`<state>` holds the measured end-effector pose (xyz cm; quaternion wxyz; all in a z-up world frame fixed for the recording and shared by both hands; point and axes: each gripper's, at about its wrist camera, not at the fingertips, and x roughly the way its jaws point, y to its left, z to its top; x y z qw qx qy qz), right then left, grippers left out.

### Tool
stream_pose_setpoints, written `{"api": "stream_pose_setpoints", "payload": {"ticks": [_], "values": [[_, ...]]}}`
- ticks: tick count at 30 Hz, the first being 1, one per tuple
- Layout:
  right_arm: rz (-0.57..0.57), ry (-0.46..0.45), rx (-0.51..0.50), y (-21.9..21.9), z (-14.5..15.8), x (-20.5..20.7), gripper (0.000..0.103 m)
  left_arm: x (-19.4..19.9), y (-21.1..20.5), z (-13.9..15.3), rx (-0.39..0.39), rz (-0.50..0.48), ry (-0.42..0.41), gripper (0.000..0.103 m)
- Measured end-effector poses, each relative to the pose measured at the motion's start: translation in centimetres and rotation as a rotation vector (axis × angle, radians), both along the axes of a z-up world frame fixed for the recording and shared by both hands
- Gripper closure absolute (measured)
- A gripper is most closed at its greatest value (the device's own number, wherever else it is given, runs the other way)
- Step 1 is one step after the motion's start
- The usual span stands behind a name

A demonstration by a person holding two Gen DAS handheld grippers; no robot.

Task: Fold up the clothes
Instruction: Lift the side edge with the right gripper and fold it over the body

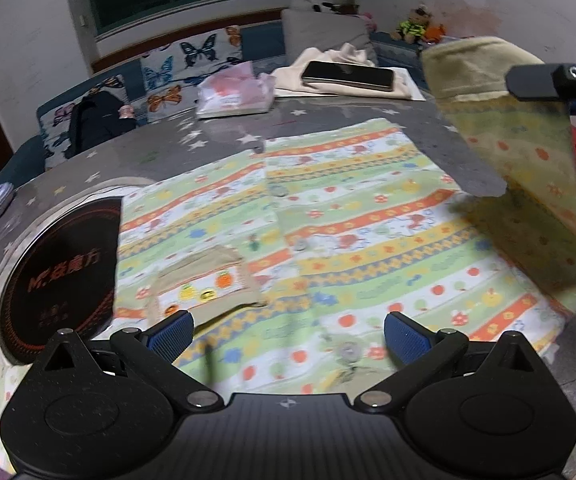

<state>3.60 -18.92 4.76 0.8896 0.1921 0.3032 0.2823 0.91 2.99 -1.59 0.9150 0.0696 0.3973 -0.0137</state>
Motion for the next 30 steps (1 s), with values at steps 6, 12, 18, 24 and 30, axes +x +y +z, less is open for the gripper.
{"api": "stream_pose_setpoints", "payload": {"ticks": [6,12,18,24,30], "values": [[0.079,0.013,0.008,3.8,-0.6,-0.1,0.093,-0.5,1.7,0.0,-0.005,0.043,0.001,0.000],[0.142,0.048,-0.006,6.4,-2.0,-0.3,0.093,-0.8,2.7,-0.1,-0.009,0.071,0.004,0.000],[0.191,0.073,-0.021,8.1,-2.9,-0.5,0.084,-0.9,3.4,-0.1,-0.008,0.083,0.006,0.000],[0.184,0.058,-0.058,6.5,-2.6,-0.6,0.078,-1.0,4.2,0.1,-0.008,0.100,0.005,0.000],[0.150,0.063,-0.236,2.8,-3.8,-0.8,0.078,-1.5,5.6,0.9,-0.002,0.140,-0.017,0.000]]}}
